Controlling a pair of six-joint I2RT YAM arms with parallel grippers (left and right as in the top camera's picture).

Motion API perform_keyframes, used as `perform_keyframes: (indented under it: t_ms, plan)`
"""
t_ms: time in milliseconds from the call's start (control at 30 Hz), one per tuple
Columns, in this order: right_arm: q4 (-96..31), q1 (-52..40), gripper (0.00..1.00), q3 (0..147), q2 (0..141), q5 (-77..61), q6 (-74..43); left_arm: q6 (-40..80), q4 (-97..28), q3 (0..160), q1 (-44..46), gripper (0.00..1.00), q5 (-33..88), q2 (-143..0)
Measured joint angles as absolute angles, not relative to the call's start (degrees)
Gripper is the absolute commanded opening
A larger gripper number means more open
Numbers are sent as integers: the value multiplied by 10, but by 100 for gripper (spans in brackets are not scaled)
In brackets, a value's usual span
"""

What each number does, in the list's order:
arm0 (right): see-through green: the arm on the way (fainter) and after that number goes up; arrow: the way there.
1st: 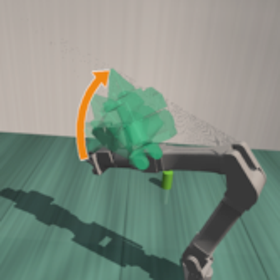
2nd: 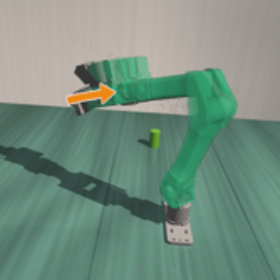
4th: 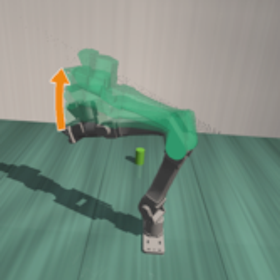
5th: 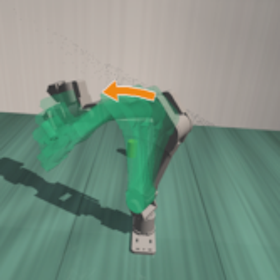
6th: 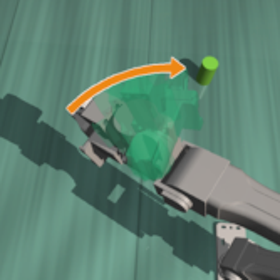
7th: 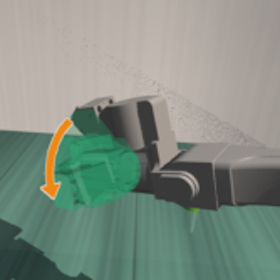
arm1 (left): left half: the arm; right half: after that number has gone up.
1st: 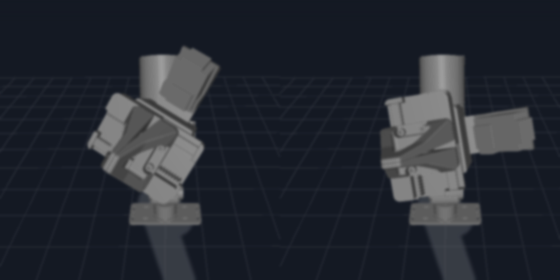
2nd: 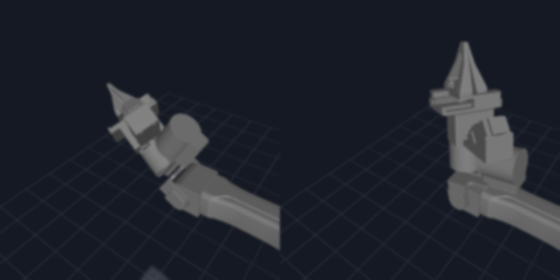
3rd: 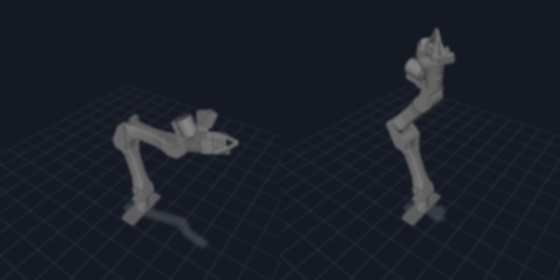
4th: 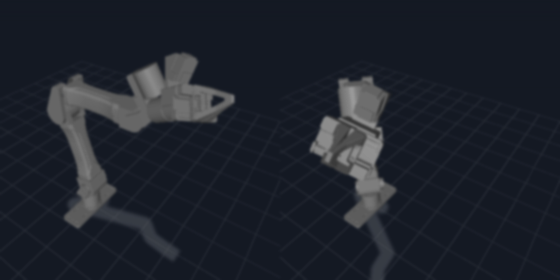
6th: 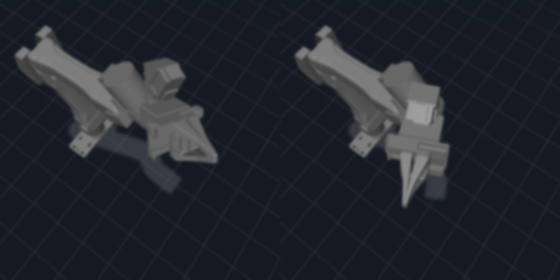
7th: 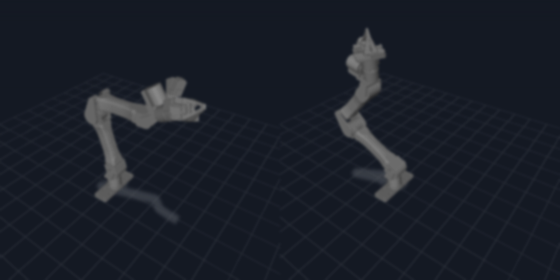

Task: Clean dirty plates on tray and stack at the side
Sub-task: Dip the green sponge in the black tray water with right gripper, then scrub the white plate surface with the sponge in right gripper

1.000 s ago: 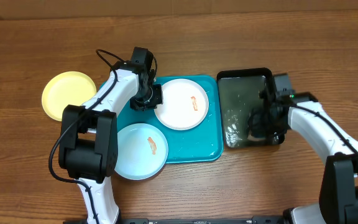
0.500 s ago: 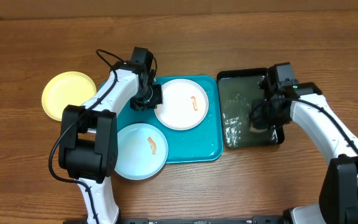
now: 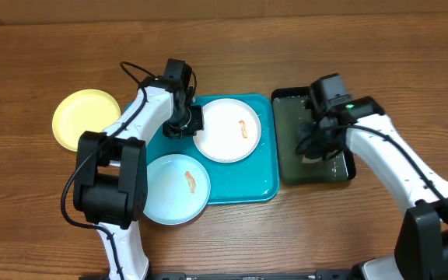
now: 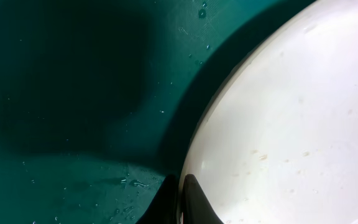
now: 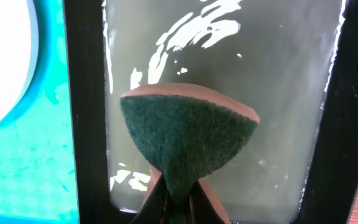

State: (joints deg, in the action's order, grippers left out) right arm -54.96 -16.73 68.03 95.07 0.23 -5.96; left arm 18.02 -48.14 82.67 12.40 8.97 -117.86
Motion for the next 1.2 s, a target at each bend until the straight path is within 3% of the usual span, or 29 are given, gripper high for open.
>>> perform_keyframes:
  t_ms: [1000, 1200]
  plan:
    - [-517, -177, 4, 678, 994, 17, -118, 180, -484, 827, 124, 4, 90, -1179]
    - [-588, -176, 4, 715, 995, 17, -120, 192, -495, 827, 124, 4, 90, -1179]
